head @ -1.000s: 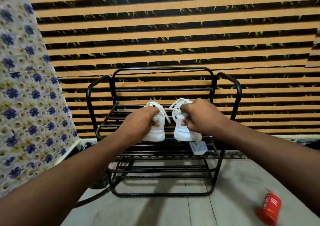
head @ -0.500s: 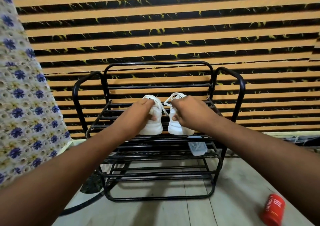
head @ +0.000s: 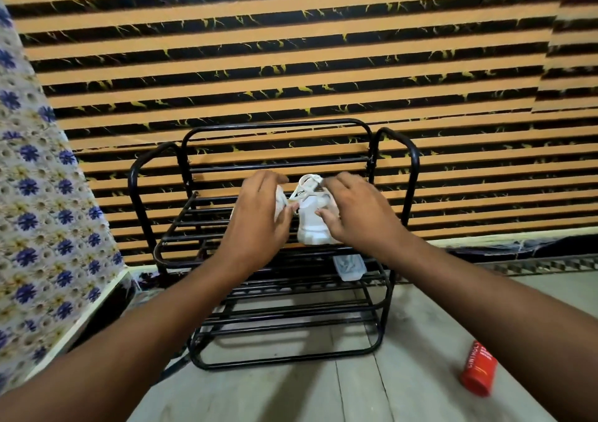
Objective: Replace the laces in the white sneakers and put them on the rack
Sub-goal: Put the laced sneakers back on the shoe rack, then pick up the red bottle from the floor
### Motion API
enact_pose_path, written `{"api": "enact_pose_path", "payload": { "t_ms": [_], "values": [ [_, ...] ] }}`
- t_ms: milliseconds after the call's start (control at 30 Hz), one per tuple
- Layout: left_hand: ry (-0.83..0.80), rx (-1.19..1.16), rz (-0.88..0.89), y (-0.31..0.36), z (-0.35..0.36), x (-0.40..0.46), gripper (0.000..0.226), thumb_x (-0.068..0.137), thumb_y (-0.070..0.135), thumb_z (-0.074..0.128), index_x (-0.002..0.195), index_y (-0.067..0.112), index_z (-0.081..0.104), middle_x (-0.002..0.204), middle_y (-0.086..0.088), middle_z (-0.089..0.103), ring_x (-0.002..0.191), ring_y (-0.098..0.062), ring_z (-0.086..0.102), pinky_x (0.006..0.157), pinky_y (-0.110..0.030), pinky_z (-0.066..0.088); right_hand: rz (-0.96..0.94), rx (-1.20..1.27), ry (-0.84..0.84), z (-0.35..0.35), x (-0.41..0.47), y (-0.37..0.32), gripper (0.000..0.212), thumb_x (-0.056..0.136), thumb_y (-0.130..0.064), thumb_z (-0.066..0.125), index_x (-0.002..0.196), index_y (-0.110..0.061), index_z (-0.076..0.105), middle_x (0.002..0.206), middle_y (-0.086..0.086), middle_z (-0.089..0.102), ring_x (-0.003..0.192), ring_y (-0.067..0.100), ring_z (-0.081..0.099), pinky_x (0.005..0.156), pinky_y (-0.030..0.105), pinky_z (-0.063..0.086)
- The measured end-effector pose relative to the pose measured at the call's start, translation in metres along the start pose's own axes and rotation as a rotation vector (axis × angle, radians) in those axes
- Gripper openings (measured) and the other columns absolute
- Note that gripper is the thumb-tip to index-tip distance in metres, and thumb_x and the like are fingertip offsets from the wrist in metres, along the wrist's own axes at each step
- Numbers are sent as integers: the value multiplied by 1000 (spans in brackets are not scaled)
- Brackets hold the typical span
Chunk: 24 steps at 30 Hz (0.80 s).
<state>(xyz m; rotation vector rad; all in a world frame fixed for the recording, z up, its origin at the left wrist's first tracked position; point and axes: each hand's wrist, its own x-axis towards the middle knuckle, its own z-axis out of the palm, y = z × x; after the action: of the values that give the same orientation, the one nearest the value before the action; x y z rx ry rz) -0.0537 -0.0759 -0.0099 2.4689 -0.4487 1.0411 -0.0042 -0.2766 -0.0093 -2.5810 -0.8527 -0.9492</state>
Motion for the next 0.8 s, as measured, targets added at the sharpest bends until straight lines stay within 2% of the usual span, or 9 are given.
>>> {"api": "enact_pose_path", "payload": {
  "t_ms": [67,167,300,433,633,733,800],
  "values": [
    [38,-124,-21,24,6,-8,29,100,26,65,126,17,57,122,6,56,116,-11,51,98,-31,45,94,150,96,-13,-21,3,36,93,-34,66,123,-18,59,110,-1,59,100,17,58,84,39,54],
    [5,-275,-45,64,20,-22,26,100,28,66,123,19,58,120,8,59,115,-7,55,100,-35,49,216,309,200,-38,-60,10,18,90,-26,69,106,-20,63,95,-7,63,88,9,60,77,33,55],
    [-22,-446,-61,114,35,-39,28,97,27,70,122,21,60,115,9,64,109,-4,62,95,-31,53,324,389,227,-69,-111,24,12,87,-17,74,96,-18,66,84,-9,66,81,4,63,73,26,54],
    [-102,-578,-66,155,68,-50,25,97,24,71,120,22,60,112,10,65,107,-6,64,93,-29,56,415,383,248,-80,-154,53,10,87,-16,72,93,-17,65,81,-7,66,79,7,64,71,31,55],
    [-275,-583,-31,176,170,-70,29,95,19,71,122,18,59,112,7,65,106,-4,62,92,-30,54,633,347,184,-46,-219,131,9,87,-12,70,92,-18,65,81,-5,67,78,6,64,71,25,55],
    [-404,-585,-46,175,237,-81,30,92,23,68,121,19,59,112,6,63,105,-9,62,92,-38,54,772,328,96,-17,-247,180,9,85,-11,72,86,-18,66,76,-6,68,71,6,64,69,24,54],
    [-503,-582,-69,173,283,-87,31,90,23,69,119,21,57,111,6,62,104,-10,61,92,-38,54,868,326,3,4,-259,215,9,82,-11,73,81,-17,66,70,-3,69,66,8,64,68,25,52]
  ]
}}
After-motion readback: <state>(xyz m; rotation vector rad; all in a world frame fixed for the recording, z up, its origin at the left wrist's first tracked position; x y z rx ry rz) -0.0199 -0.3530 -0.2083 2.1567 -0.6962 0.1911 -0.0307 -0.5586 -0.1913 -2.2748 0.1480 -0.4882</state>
